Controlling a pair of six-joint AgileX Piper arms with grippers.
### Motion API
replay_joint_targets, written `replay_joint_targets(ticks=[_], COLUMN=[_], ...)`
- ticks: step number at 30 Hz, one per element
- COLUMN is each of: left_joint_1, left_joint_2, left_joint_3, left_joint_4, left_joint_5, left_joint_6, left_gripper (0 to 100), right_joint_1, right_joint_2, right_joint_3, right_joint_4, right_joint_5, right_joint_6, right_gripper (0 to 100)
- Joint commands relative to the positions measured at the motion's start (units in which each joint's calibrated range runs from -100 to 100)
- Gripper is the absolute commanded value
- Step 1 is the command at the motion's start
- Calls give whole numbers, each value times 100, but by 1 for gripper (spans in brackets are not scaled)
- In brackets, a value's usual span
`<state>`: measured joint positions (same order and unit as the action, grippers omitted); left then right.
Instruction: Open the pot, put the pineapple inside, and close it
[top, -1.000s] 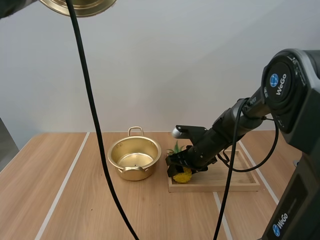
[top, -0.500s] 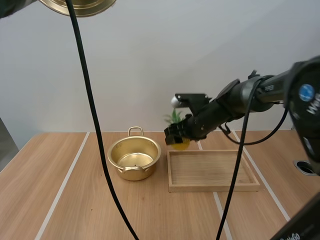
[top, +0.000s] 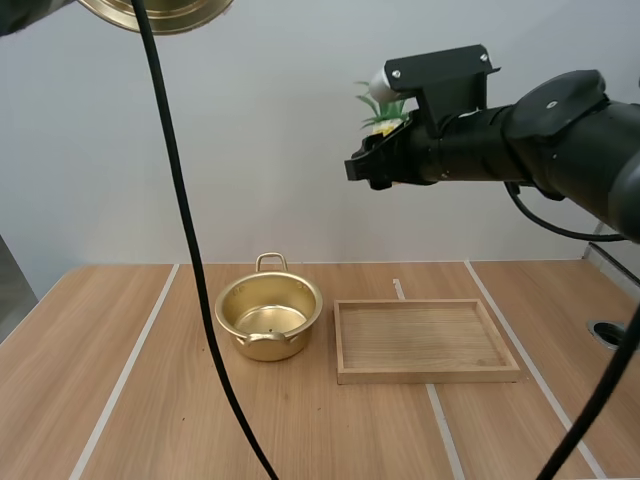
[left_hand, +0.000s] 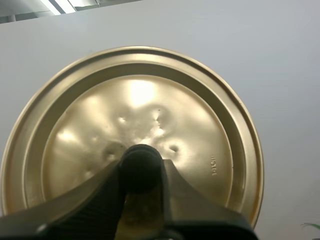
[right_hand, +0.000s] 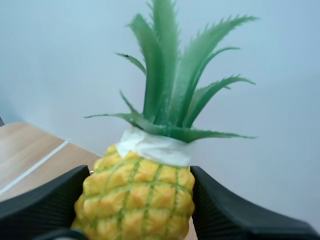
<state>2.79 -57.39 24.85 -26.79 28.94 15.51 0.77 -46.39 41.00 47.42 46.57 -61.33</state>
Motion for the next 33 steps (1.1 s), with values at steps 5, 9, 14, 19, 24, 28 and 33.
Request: replay_joint_targets(ticks=[5,9,14,19,24,28,33], left_joint_1=[2,2,2,2,2,2,2], left_joint_2=[-28,-28,-28,-28,-28,-28,-28], left_joint_3=[-26,-26,-26,-26,-26,-26,-26], left_joint_4=[11,11,11,11,11,11,11], left_joint_5=[-111,-111,-111,-111,-111,-111,-111], left_joint_6=[-43,-43,-43,-43,-43,-43,-43], left_gripper=[0,0,0,0,0,0,0], right_joint_1=[-9,-9,-9,-9,-9,-9,159], right_joint_2=[-377,-377,-352,-79,371,726,1001], right_joint_3=[-37,-37,-37,-37,-37,-37,-48], right_joint_4=[231,254,506,1156,1334,1532,1768], right_joint_5=[91,130,270,570,970,1215,1260], right_joint_6=[-27,-27,-104,-719,-951,-1313,-1775], right_gripper=[0,0,0,0,0,0,0])
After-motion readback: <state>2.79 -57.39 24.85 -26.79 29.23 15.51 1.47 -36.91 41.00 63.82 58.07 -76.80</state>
